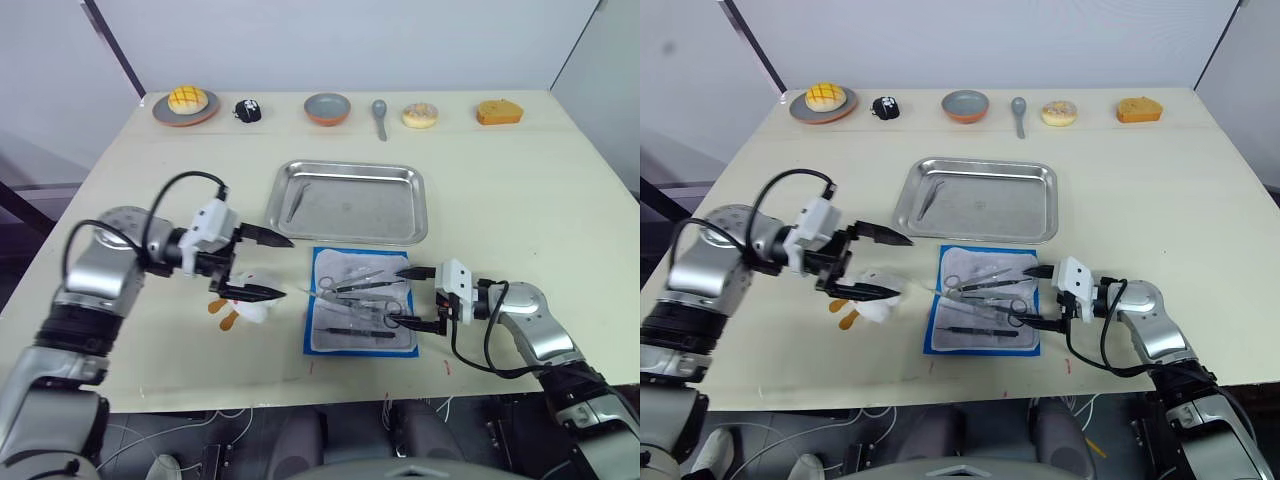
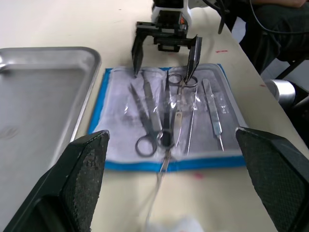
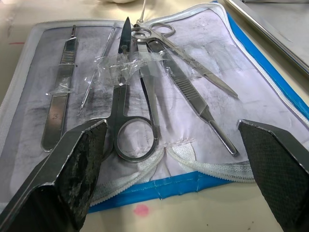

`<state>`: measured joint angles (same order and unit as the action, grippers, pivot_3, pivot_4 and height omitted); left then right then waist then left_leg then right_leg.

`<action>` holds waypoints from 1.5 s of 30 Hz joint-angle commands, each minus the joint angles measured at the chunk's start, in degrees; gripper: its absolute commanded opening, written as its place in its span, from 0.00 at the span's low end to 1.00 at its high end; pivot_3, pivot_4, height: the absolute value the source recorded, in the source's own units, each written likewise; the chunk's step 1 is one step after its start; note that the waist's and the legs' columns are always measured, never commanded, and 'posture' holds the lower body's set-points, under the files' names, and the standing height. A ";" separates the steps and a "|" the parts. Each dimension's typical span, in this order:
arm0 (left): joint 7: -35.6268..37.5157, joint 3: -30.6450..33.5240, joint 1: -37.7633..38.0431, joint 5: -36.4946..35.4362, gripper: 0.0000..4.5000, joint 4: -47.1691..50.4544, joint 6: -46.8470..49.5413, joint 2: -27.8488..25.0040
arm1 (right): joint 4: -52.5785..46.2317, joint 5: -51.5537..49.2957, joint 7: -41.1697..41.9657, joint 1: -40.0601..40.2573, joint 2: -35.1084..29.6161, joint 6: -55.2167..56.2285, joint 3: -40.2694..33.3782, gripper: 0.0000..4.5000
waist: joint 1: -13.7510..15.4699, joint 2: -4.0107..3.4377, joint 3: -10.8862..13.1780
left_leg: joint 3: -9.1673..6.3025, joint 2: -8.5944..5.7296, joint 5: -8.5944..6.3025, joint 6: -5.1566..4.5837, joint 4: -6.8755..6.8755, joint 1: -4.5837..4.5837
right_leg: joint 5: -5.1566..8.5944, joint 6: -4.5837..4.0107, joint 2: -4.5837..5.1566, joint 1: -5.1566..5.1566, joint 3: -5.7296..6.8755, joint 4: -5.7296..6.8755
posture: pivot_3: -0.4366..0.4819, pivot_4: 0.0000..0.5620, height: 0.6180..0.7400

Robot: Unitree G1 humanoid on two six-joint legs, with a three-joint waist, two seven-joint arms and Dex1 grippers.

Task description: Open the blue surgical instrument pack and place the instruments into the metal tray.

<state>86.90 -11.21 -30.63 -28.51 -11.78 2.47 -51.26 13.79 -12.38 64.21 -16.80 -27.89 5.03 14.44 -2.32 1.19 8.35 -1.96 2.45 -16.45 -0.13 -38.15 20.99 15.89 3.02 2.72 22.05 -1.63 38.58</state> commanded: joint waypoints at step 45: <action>-13.96 -5.38 -4.84 25.29 0.41 -16.38 -6.49 20.94 | 4.75 5.59 -2.35 3.30 -0.28 -2.32 3.29 1.00 | -0.08 0.00 -0.01 | -0.06 0.00 0.00 -0.01 0.08 -0.35 | 0.00 0.01 -0.01 -0.40 0.05 -0.13 | 0.48 0.27 0.94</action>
<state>72.51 -16.02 -35.62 -4.63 -27.36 -3.60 -30.06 13.79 -12.37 63.47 -16.43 -27.72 5.02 14.49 -2.40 1.19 8.35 -2.03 2.45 -16.46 -0.13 -38.07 20.64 15.89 3.03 2.71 21.65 -1.58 38.45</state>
